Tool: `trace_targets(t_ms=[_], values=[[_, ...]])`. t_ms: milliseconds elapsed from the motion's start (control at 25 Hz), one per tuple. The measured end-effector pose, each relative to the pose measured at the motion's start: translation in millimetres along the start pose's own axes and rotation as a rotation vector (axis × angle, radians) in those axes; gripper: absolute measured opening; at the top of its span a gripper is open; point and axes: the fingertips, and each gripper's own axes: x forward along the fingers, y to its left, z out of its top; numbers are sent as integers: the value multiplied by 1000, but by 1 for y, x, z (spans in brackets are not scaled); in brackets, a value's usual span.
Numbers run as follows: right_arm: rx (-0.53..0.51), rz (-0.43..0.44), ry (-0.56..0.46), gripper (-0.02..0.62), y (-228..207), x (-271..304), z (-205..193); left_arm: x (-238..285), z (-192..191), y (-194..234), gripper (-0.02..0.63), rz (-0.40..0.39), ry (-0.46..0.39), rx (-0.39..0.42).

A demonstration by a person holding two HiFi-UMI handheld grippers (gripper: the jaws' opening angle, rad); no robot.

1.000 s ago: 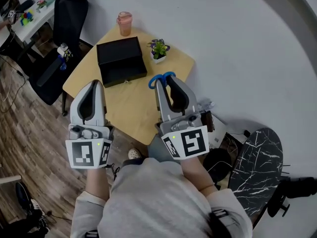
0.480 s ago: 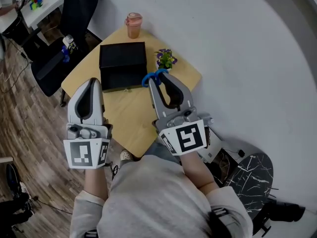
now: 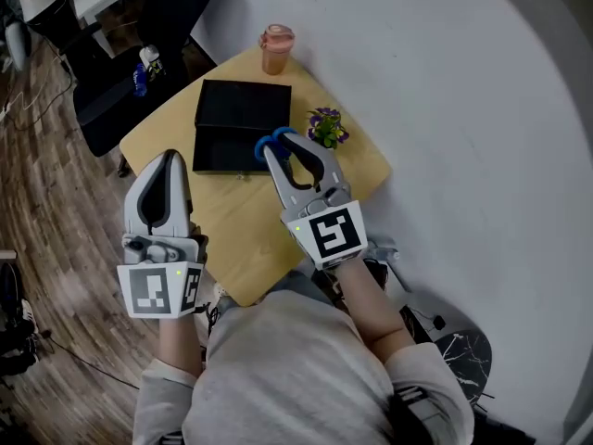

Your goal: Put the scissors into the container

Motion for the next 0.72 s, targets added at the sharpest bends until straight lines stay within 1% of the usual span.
trace_targets(t_ms=[200, 520, 720], values=[[-41, 106, 46, 74, -1, 31, -32, 4, -9, 8, 58, 74, 9, -2], [-120, 293, 185, 74, 18, 80, -93, -5, -19, 21, 58, 185, 35, 15], [-141, 375, 281, 74, 30, 101, -137, -11, -24, 28, 58, 234, 52, 25]])
